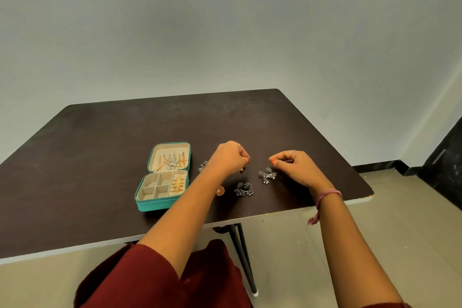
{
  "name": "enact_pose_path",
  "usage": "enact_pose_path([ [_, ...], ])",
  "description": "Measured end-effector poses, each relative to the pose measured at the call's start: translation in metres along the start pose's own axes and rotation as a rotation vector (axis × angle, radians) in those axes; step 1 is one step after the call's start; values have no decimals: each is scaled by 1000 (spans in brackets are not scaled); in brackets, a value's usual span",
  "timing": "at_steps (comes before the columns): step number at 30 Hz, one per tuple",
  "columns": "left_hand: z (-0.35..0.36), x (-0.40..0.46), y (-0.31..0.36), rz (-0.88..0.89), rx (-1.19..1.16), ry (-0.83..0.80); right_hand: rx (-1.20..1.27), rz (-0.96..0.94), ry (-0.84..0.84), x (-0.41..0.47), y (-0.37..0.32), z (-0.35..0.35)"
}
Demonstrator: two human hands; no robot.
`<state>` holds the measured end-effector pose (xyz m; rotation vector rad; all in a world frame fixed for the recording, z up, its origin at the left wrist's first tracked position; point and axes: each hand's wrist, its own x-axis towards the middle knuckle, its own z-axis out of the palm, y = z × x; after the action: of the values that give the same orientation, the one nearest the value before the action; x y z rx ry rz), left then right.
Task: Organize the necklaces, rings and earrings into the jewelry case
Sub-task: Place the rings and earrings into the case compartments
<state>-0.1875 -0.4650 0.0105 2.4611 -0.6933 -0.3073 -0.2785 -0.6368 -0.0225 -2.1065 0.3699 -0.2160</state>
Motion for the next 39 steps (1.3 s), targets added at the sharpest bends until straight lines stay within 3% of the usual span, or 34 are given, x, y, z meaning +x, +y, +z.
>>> enact_pose_path([
  [16,-83,-5,-60,-43,45,84,-26,-167,16,2,-59,35],
  [20,-82,-2,-69,-68,95,15,-146,-191,-37,12,-78,57],
  [29,-62,10,-65,-107,269,-144,-694,-117,-130,43,-102,100],
  [34,-56,16,-70,-119,322,-162,-810,-94,-161,50,-107,110],
  [39,-55,15,-73,-113,339,-175,-759,-56,-190,51,-109,115],
])
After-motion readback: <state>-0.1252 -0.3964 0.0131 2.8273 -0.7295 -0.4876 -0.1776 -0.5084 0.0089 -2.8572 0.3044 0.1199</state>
